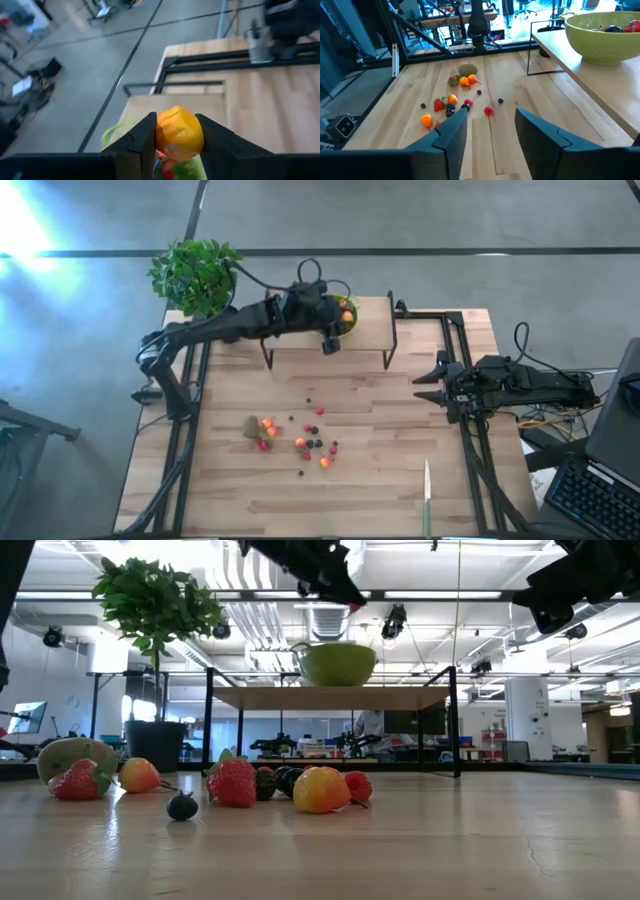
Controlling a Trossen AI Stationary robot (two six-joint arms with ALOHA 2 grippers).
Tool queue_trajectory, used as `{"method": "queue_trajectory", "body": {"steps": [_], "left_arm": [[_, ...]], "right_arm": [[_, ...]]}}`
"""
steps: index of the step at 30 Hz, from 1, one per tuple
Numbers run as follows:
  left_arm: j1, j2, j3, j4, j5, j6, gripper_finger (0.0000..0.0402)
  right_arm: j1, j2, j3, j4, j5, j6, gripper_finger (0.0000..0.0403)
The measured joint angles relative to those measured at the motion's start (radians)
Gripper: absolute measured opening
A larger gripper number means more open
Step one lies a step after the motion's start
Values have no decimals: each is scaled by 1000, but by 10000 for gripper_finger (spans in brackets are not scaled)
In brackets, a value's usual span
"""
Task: Pick & Place Fruit
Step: Put the yellow peach into the green strainer bowl on the shelf
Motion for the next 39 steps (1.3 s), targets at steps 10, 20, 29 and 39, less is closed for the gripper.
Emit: {"method": "queue_trajectory", "body": {"steps": [10,20,29,39], "left_arm": [[80,56,-1,-69,-68,-18,126],[97,60,-1,-97,-122,-19,124],[98,60,-1,-142,-169,0,125],[98,60,-1,-145,-169,-1,149]], "right_arm": [[0,0,0,0,0,0,188],[0,0,0,0,0,0,204],[0,0,0,0,0,0,216],[0,0,0,0,0,0,235]]}}
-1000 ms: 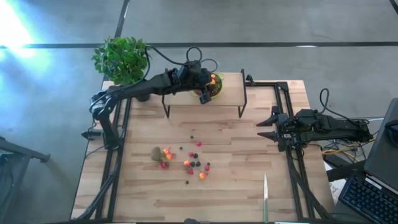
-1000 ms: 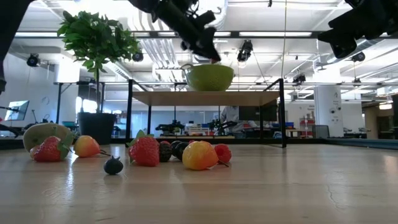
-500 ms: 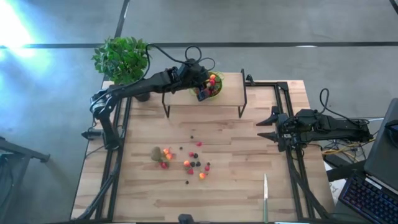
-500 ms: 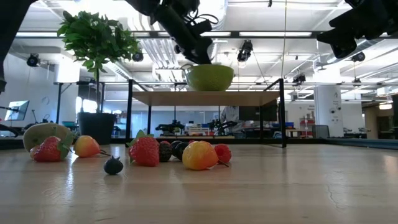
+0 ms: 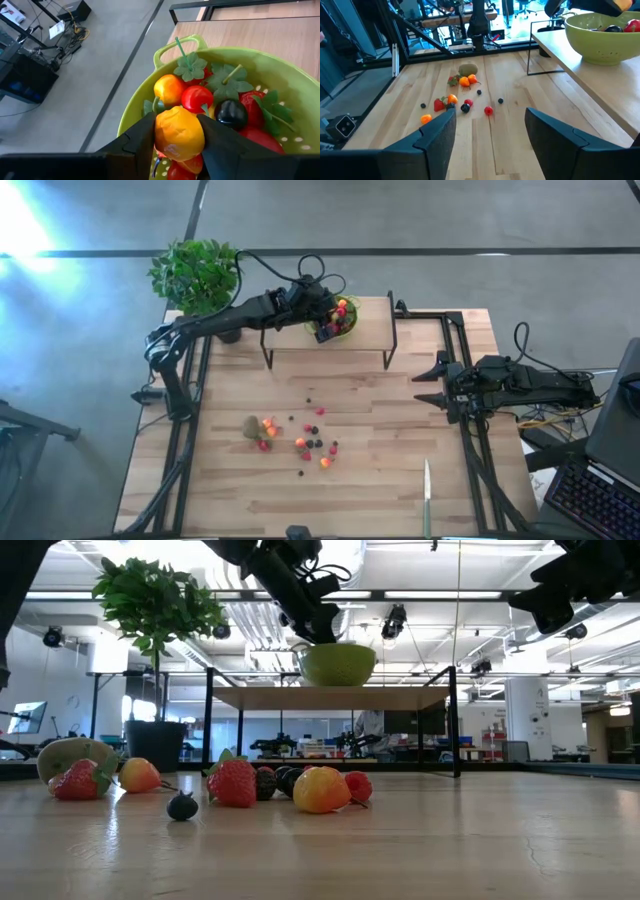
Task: Pick & Place Fruit
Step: Put the yellow peach into the green strainer bowl on the shelf
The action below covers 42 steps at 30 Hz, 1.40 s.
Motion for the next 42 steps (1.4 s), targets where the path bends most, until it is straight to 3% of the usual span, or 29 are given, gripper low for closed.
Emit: {"method": "queue_trajectory", "body": {"steps": [11,26,38,42], "left_arm": [[-9,0,0,-2,0,16,209],[-196,-4,179,-312,15,105,204],[-343,-4,128,-560,17,42,202],[-373,-4,72,-593,93,1,202]], "right_arm": [[0,0,0,0,0,0,261],[0,0,0,0,0,0,304],[0,0,0,0,0,0,340],[0,0,0,0,0,0,351]]}}
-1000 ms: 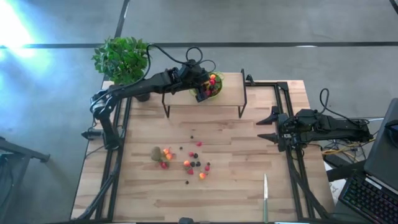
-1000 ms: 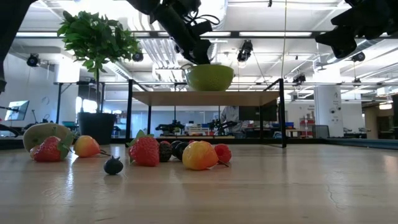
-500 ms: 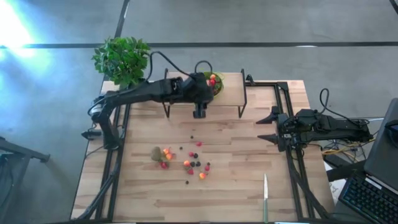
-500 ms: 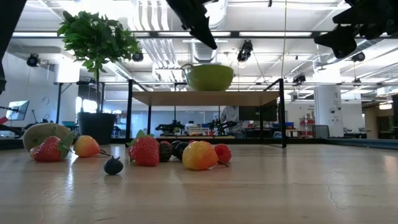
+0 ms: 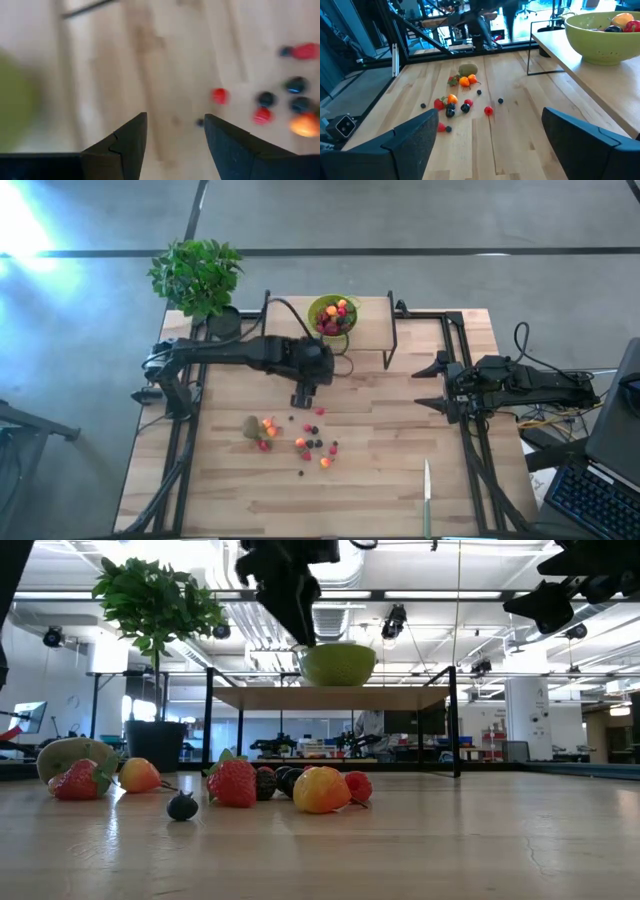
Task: Pick & Place Fruit
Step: Put the yellow peach into the green strainer bowl on the shelf
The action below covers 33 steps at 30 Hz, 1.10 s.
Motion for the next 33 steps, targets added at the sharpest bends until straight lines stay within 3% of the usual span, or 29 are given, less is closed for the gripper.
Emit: {"method": "queue_trajectory", "body": {"steps": [5,18,33], "left_arm": [[-29,0,-85,7,108,-21,202],[-127,0,-309,102,188,-60,202],[-266,0,-459,324,257,-60,202]], "right_arm": [[0,0,0,0,0,0,359],[0,0,0,0,0,0,328],[0,0,0,0,0,0,283]]}}
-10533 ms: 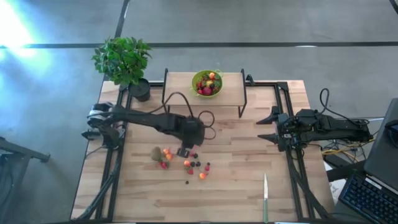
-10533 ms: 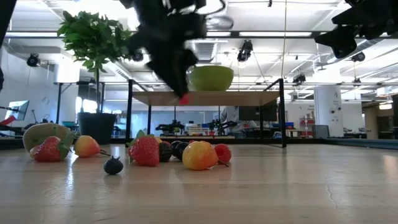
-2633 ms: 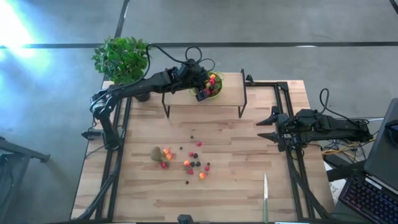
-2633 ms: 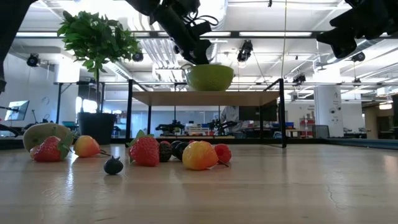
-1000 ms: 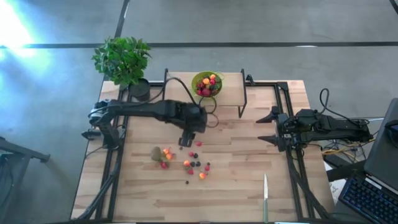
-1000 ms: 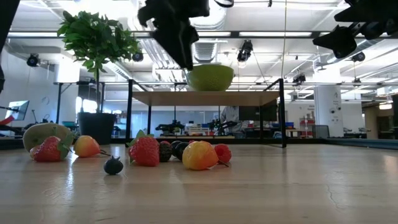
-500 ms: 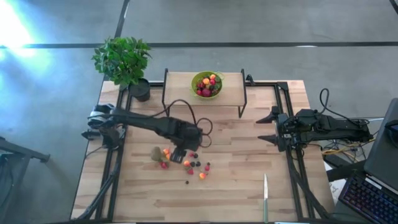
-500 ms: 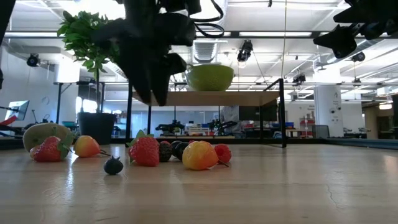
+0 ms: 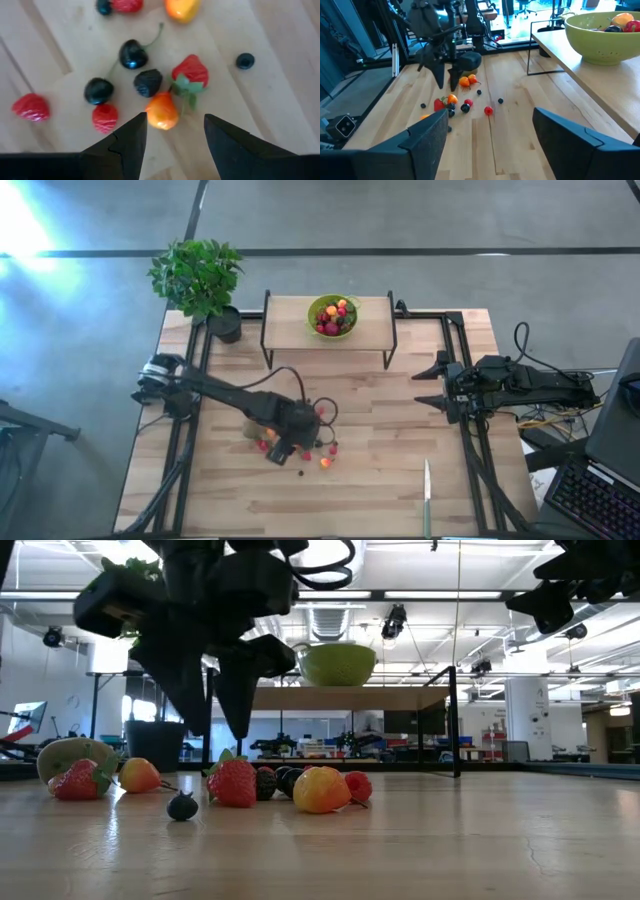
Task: Pick & Place Fruit
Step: Put the yellow peach into the green strainer bowl on the shelf
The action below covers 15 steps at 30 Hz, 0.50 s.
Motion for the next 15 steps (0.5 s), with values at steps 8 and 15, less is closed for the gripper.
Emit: {"method": "queue_trajectory", "body": {"steps": [8,15], "left_arm": [[-25,0,-5,47,-68,7,202],[-30,10,-5,53,-106,12,202]], "right_arm": [[0,0,0,0,0,0,259],[0,0,0,0,0,0,239]]}}
